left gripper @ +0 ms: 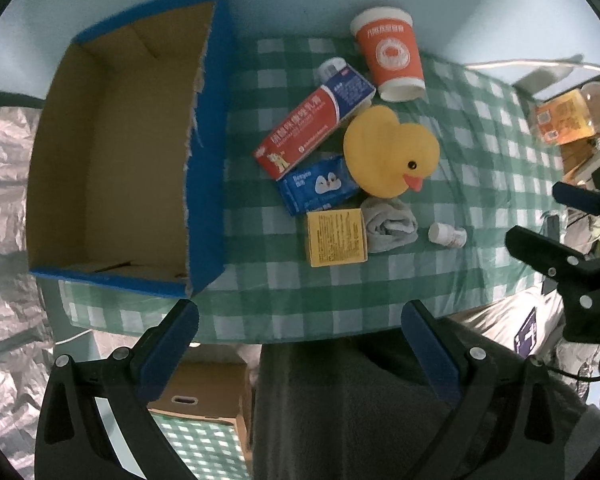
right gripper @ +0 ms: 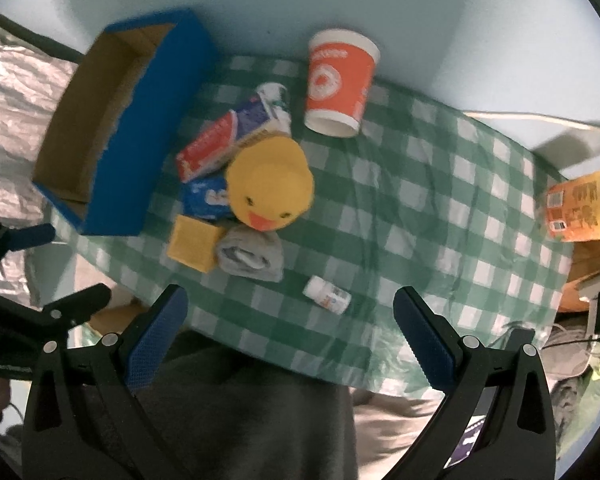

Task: Organize objects
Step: 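Grasp the small yellow box with the left tool while the right tool grasps the white pill bottle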

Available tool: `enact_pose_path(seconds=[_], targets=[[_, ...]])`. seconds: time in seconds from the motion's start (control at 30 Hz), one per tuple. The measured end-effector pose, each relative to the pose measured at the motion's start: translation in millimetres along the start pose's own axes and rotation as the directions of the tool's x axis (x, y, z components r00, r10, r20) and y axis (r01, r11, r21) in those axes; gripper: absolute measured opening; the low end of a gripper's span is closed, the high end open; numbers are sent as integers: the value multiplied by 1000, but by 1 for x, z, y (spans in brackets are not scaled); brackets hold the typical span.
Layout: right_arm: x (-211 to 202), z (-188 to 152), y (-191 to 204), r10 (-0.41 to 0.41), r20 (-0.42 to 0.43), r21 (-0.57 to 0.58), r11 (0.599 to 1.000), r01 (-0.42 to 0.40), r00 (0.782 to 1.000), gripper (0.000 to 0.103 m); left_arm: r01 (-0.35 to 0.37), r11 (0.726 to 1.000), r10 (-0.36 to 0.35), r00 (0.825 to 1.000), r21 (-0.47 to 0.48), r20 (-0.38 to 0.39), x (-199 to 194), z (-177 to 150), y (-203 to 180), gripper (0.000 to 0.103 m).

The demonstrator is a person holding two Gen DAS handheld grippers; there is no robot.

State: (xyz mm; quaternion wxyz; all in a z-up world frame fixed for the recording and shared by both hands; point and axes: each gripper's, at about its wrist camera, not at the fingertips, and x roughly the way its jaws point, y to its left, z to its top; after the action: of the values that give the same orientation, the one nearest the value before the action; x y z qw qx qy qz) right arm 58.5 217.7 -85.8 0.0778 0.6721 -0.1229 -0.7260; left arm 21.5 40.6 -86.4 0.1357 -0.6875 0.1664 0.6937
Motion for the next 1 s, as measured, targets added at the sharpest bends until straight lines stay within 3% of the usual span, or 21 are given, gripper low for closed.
enact_pose_path(seconds=[0.27,0.53,0.87,1.0], targets=[[29,-17,-29,-1,-53,-53,999,-2,999,102,-17,1000,17,999,9,-35,30,5,-11,102],[60,-31,-44,12,-76,-104,994,-20,997,102,24,999,-25,1000,-26,-19,45,14,-21,102],[101,-42,-40,-29,-42,-202,979,20,999,97,11,999,-14,998,-43,-57,75,22,-30,102],[116,-42,-47,-44,-82,-139,990,33,996,96,-8,998,3,998,-62,-66,86,24,-31,102]])
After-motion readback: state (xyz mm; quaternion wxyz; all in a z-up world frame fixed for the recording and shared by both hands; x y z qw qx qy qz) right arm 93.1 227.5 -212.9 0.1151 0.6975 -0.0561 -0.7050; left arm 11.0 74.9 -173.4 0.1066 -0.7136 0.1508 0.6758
